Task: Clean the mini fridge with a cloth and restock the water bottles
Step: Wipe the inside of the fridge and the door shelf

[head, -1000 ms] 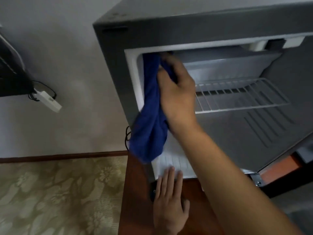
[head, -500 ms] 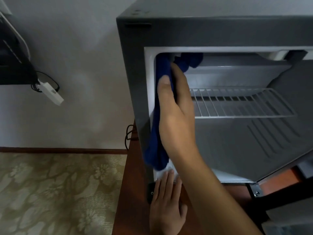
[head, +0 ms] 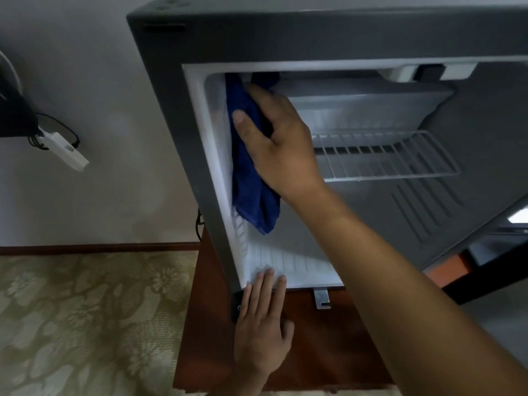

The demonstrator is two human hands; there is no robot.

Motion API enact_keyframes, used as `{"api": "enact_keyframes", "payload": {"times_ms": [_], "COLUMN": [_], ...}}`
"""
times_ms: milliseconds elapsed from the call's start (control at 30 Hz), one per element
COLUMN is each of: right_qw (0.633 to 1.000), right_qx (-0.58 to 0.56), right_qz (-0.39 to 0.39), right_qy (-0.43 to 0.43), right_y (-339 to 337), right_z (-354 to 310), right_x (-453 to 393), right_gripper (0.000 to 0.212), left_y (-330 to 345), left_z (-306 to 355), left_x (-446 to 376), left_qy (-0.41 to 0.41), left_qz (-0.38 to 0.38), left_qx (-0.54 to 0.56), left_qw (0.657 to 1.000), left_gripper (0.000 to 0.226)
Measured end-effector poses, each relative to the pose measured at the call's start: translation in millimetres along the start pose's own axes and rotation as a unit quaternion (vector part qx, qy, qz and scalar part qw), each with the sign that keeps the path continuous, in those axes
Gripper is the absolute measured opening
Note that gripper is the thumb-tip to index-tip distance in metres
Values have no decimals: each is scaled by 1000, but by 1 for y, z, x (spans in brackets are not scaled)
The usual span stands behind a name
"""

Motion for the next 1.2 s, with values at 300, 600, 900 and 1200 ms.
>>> {"api": "enact_keyframes", "payload": {"times_ms": [300,600,900,1200], "right_qw": [930,856,912,902], "right_qx": [361,384,376,389], "right_qz": [-27,116,-105,-123], "right_qy": [60,326,126,139], "right_y": [-76,-195,5,-47], "right_z": [7,48,-1,2], "right_x": [17,33,6,13], "right_gripper": [38,41,24,30], "left_y": [83,86,88,87], "left_z": [3,3,3,1], "left_x": [35,37,36,39], "left_qy": [15,8,5,13], "left_qz": [-198,-178,-175,-158], "left_qx": [-3,14,7,14], "left_qw": [980,984,985,987], "left_gripper": [90,91,86,81]}}
Point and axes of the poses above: each hand's wrist, its own x-axis away from the middle knuckle, its own y-axis out of the palm, z = x × y, the point moved 10 cm from there along -x, towards the middle knuckle, and after that the axes turned 15 degrees about -x, right-handed, at the moved point
